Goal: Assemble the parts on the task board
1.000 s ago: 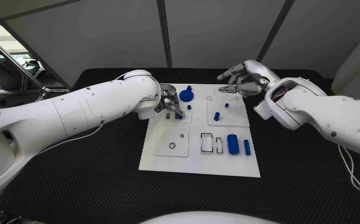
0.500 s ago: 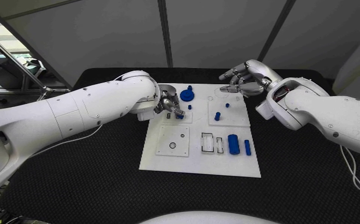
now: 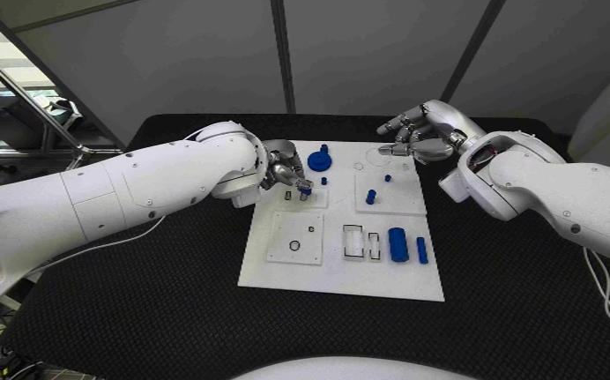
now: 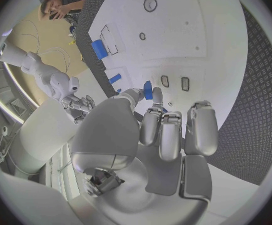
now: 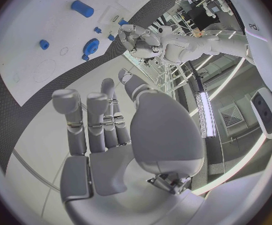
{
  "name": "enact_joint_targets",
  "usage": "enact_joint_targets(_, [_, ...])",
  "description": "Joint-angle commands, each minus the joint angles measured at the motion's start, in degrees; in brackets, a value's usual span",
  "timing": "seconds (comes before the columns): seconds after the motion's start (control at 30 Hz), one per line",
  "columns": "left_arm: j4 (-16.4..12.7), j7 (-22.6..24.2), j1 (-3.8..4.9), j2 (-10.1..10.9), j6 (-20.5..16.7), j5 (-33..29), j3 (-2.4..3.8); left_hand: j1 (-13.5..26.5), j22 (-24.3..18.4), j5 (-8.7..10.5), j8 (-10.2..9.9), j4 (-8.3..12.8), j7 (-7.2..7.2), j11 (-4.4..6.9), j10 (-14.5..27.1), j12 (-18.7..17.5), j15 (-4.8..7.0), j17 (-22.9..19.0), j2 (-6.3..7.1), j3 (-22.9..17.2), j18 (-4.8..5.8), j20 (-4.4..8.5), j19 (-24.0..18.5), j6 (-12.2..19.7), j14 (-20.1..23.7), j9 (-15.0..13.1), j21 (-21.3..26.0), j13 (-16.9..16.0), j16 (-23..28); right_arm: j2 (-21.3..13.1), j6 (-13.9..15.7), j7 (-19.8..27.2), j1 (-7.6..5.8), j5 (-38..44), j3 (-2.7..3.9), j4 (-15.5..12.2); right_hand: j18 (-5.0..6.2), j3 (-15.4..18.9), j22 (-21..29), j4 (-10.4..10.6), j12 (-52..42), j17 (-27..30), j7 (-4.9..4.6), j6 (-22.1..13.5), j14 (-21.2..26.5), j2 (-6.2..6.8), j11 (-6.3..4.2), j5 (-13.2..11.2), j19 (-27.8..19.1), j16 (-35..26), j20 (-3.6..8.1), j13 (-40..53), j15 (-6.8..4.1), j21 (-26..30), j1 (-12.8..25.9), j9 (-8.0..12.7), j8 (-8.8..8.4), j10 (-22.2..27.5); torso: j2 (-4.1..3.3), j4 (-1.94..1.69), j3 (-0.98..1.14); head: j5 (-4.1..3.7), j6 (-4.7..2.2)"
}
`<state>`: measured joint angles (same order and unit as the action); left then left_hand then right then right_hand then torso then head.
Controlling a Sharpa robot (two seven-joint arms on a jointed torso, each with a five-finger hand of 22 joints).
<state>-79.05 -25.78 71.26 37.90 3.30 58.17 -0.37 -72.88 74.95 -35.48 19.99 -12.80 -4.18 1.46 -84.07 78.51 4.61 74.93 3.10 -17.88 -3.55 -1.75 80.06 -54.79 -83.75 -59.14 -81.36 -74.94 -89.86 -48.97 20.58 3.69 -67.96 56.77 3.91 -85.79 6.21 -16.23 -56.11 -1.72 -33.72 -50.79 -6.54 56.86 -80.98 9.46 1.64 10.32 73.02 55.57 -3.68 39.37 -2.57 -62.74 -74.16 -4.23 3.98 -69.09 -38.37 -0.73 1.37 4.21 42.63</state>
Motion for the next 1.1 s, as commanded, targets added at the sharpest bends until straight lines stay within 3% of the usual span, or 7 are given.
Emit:
enact_joint_targets(0.03, [-0.89, -0.71, -0.39, 0.49, -5.71, 0.42, 0.0, 0.53, 1.12, -0.41, 0.01, 9.26, 1.71, 0.11, -1.53, 0.39, 0.08, 15.07, 0.06, -9.42, 0.14, -0.08, 0.54, -2.26, -6.25, -0.14, -0.25, -10.52, -0.14, -0.09, 0.68, 0.73, -0.12, -0.02, 0.05, 0.04, 0.99, 0.01, 0.05, 0.34, -0.14, 0.0, 0.08, 0.35, -0.22, -0.11, -0.11, -0.15, 0.42, -0.36, -0.09, -0.07, -0.01, 0.34, 0.69, 0.07, -0.24, -0.31, 0.13, -0.3, 0.27, -0.04, 0.03])
enact_joint_targets(0.23, [-1.11, -1.18, -1.83, 0.59, -9.02, 3.24, -0.01, 1.24, 1.79, -1.0, 0.05, 10.09, 1.81, 0.22, -1.77, 0.7, 0.18, 15.07, 0.45, -10.24, 0.28, 0.02, 0.97, -2.69, -6.25, -0.45, -0.64, -10.65, -0.14, -0.14, 0.71, 0.83, -0.12, -0.07, 0.05, 0.17, 0.99, 0.01, 0.05, 0.34, -0.14, 0.0, 0.08, 0.35, -0.22, -0.11, -0.11, -0.15, 0.42, -0.36, -0.09, -0.07, -0.01, 0.34, 0.69, 0.07, -0.24, -0.31, 0.2, -0.45, 0.47, -0.12, 0.09])
enact_joint_targets(0.5, [-0.74, -1.81, -3.07, -0.19, -11.63, 8.33, 0.0, 1.67, 2.08, -1.39, 0.06, 10.79, 1.89, 0.3, -1.77, 0.54, 0.27, 15.07, 0.88, -10.73, 0.34, 0.1, 1.13, -2.95, -6.25, -0.67, -0.8, -10.58, -0.14, -0.14, 0.71, 0.95, -0.12, -0.09, 0.05, 0.24, 1.0, 0.03, 0.11, 0.38, -0.17, 0.0, 0.09, 0.35, -0.24, -0.13, -0.11, -0.16, 0.42, -0.41, -0.09, -0.09, -0.01, 0.41, 0.81, 0.07, -0.24, -0.31, 0.1, -0.35, 0.42, -0.07, -0.14])
enact_joint_targets(1.1, [-0.37, -3.25, -3.67, -1.2, -8.83, 12.81, 0.01, 1.96, 2.24, -1.42, 0.11, 11.08, 1.93, 0.33, -1.76, 0.39, 0.3, 15.07, 1.05, -10.93, 0.37, 0.14, 1.23, -3.17, -6.25, -0.82, -0.89, -10.51, -0.14, 0.13, 0.57, 1.1, -0.11, -0.37, 0.05, 0.48, 1.02, 0.03, 0.21, 0.44, -0.2, 0.01, 0.09, 0.36, -0.25, -0.19, -0.11, -0.15, 0.41, -0.49, -0.09, -0.11, -0.01, 0.51, 0.95, 0.07, -0.24, -0.3, 0.08, -0.42, 0.44, -0.13, 0.02])
